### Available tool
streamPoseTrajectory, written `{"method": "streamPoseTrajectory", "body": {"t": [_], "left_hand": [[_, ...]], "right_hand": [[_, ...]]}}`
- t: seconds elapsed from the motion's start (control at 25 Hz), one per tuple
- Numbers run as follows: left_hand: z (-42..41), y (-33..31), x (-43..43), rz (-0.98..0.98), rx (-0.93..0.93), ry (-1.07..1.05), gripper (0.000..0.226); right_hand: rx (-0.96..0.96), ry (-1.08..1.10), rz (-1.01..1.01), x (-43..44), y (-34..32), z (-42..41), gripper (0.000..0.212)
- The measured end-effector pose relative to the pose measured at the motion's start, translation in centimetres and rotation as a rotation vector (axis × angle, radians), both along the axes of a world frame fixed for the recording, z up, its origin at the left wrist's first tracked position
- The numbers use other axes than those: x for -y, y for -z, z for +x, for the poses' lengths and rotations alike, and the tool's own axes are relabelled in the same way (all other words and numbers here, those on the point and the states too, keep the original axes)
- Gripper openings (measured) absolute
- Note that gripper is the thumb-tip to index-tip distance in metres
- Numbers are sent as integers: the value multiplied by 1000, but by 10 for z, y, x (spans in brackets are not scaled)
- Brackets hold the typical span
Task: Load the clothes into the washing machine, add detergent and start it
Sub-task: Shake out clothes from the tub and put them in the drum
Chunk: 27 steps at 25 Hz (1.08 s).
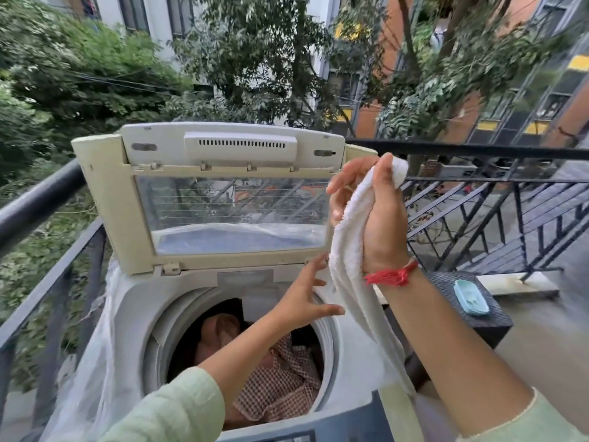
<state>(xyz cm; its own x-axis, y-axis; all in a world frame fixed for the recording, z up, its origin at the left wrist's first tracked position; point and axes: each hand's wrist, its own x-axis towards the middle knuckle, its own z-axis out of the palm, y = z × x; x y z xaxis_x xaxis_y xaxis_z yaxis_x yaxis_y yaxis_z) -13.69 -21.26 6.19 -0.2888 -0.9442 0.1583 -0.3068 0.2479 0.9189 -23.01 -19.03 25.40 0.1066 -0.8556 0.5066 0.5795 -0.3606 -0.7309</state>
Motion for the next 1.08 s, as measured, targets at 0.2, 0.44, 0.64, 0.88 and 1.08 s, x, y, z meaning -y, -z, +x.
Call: {"method": "streamPoseTrajectory", "body": {"t": [0.2,0.44,0.64,0.88,1.08], "left_hand": [[-15,-2,10,-39,30,-27,29],[35,-14,20,-176,-53,-471,10],[78,-31,14,-251,-161,-694,13],[152,-56,-3,-379,55,-783,8],[193,-54,-26,-348,189,-925,11]], "right_hand": [[-66,54,-6,2,3,-13,42],[-683,679,-256,22,41,-75,31],[-1125,479,-291,27,102,-71,50],[-1537,17,207,20,184,-62,97],[-1832,17,-119,12,208,-62,126]]}}
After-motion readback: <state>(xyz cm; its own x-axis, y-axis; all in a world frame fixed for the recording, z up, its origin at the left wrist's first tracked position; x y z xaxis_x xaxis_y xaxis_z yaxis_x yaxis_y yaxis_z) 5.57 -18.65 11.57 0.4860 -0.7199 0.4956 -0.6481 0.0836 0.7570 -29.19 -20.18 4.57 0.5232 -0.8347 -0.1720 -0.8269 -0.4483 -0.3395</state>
